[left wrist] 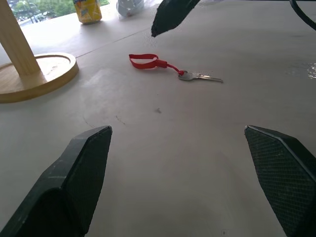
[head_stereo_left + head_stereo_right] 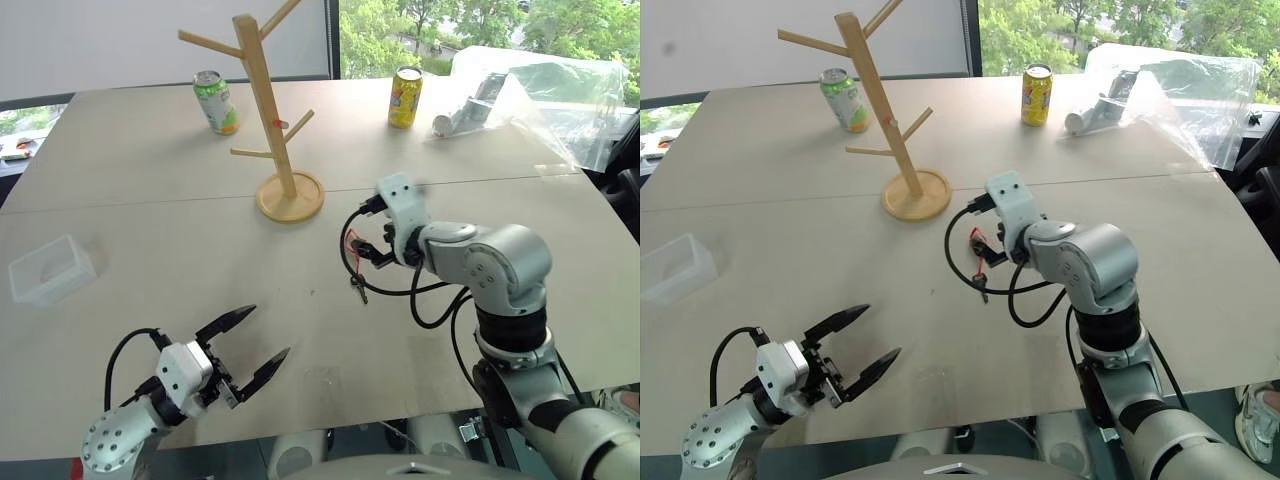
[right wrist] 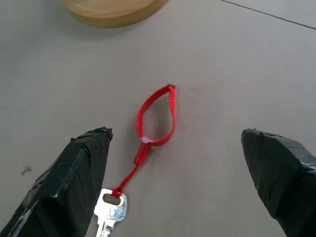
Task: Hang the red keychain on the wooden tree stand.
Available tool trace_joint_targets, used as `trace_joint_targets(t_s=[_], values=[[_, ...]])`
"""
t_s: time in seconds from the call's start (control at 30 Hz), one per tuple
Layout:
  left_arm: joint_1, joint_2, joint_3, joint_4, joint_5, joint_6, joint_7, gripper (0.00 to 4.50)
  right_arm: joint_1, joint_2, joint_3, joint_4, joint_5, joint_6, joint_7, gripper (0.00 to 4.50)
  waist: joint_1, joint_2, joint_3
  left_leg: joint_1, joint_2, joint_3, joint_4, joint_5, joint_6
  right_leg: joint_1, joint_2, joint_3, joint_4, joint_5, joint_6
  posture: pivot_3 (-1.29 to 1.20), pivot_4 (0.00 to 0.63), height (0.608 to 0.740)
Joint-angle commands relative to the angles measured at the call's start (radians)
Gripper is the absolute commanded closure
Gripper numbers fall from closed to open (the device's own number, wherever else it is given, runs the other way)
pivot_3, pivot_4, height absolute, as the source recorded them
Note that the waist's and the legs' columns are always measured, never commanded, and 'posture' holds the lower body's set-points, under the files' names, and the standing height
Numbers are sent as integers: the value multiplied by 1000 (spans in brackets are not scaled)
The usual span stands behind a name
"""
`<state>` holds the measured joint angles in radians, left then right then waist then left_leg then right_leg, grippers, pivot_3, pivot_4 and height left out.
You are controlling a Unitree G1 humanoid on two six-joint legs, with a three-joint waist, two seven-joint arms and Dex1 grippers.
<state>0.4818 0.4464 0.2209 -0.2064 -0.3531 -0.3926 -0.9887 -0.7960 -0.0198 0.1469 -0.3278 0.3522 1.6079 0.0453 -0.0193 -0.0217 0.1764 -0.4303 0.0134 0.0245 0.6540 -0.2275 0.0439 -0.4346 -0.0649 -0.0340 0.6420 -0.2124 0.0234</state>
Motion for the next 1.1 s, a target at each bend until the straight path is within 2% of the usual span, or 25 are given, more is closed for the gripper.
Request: trace_joint_targets(t_s=[0.03,0.4,0.7,1.03,1.07,1.1], values=[[4,-3,-16,12,7,-56,7,32,-35,15,24,7,-7,7,8,0,1,0,0,0,0,0,0,0,0,0,0,0,0,0,0,0,150,740],[5,-1,-45,-5,20,-79,61,32,-15,23,95,48,-31,7,10,0,-1,0,0,0,1,0,0,0,0,0,1,0,0,2,3,0,150,740],[-10,10,-47,-3,20,-75,79,32,-1,68,108,143,-79,-40,2,0,-1,0,0,0,1,0,0,0,0,0,2,0,0,2,4,0,150,740],[-2,10,-49,-13,26,-76,100,32,17,70,131,187,-94,-68,26,0,-3,0,-1,1,2,0,0,0,0,0,2,0,0,2,4,0,150,740],[-1,10,-49,-14,27,-77,102,0,19,70,131,187,-94,-66,28,539,-3,0,-1,1,2,0,0,0,0,0,2,0,0,2,4,0,150,740],[0,10,-50,-15,28,-77,105,0,20,70,131,185,-94,-66,30,859,-3,0,-1,1,2,0,0,0,0,1,2,0,0,2,4,0,150,740]])
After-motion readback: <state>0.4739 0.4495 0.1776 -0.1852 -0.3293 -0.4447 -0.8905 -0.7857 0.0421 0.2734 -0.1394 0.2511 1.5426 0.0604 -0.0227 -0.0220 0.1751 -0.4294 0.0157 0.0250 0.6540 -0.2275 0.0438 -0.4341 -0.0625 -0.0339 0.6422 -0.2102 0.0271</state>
